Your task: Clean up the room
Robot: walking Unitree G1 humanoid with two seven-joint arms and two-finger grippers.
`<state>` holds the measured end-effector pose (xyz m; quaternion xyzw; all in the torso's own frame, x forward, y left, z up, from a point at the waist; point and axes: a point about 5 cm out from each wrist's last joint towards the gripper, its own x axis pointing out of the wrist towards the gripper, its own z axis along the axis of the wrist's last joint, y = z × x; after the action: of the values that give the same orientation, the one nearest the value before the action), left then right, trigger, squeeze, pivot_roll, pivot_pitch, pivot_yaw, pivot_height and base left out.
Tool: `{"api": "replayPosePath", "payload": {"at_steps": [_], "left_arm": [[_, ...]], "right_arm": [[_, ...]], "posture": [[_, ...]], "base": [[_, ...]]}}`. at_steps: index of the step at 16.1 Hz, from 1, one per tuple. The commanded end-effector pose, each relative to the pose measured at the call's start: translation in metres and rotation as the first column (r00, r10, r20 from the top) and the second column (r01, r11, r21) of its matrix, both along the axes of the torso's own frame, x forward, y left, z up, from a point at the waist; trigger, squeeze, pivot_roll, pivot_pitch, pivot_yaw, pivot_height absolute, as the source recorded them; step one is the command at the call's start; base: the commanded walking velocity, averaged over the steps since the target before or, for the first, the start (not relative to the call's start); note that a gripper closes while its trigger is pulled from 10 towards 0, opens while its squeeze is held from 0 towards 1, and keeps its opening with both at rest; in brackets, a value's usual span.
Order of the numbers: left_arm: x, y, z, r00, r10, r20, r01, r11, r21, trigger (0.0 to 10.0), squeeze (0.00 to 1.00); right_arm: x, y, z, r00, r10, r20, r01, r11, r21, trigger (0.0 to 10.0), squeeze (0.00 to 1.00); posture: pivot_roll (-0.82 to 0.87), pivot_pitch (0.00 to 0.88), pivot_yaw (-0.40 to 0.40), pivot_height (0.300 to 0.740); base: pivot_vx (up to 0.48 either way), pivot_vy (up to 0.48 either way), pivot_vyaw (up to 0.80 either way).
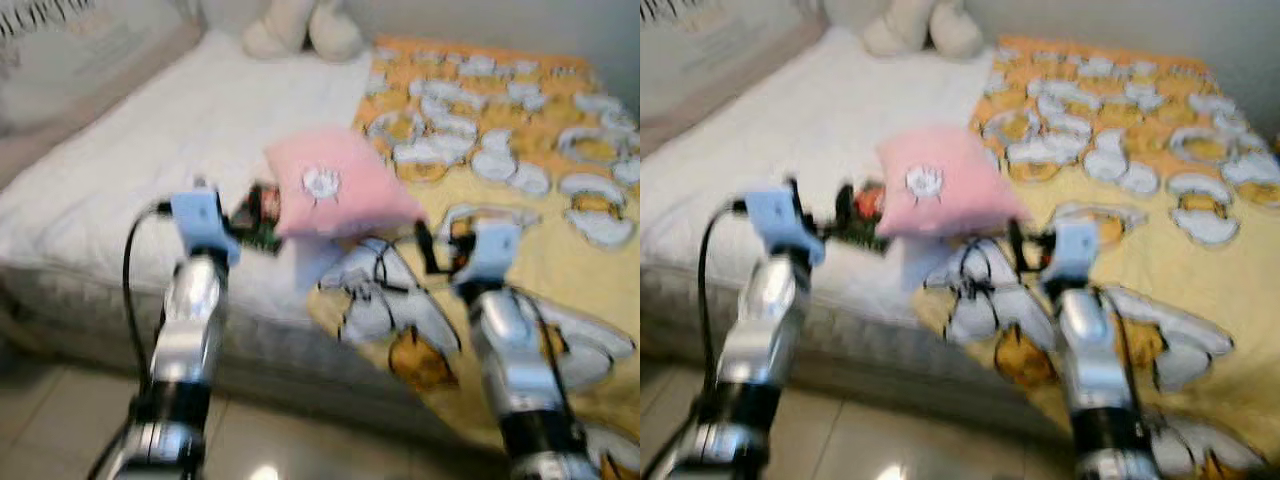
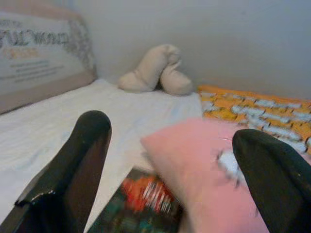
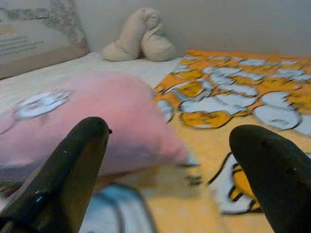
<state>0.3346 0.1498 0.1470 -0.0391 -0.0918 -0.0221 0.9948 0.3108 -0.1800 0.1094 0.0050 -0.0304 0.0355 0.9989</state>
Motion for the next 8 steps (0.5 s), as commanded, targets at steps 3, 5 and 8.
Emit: {"api": "replayPosePath", "payload": {"at_steps": [3, 5, 8], "left_arm": [[0.013, -0.001, 0.016, 0.998, -0.039, 0.046, 0.039, 0.999, -0.01, 10.0, 0.0], [0.016, -0.004, 0.019, 0.997, -0.06, 0.055, 0.061, 0.998, -0.019, 10.0, 0.0], [0.025, -0.024, 0.028, 0.978, -0.201, 0.062, 0.203, 0.978, -0.036, 10.0, 0.0]], "right_arm": [[0.007, -0.011, 0.039, 0.99, -0.042, 0.137, 0.045, 0.999, -0.019, 10.0, 0.0], [0.006, -0.014, 0.042, 0.988, -0.062, 0.145, 0.066, 0.998, -0.02, 10.0, 0.0], [0.005, -0.022, 0.05, 0.981, -0.119, 0.154, 0.121, 0.993, -0.002, 10.0, 0.0]], "posture": [[-0.11, 0.0, 0.024, 0.74], [-0.12, 0.0, 0.028, 0.74], [-0.13, 0.0, 0.031, 0.74]], "base": [[0.467, 0.0, 0.0], [0.476, 0.0, 0.0], [0.48, 0.0, 0.0]]}}
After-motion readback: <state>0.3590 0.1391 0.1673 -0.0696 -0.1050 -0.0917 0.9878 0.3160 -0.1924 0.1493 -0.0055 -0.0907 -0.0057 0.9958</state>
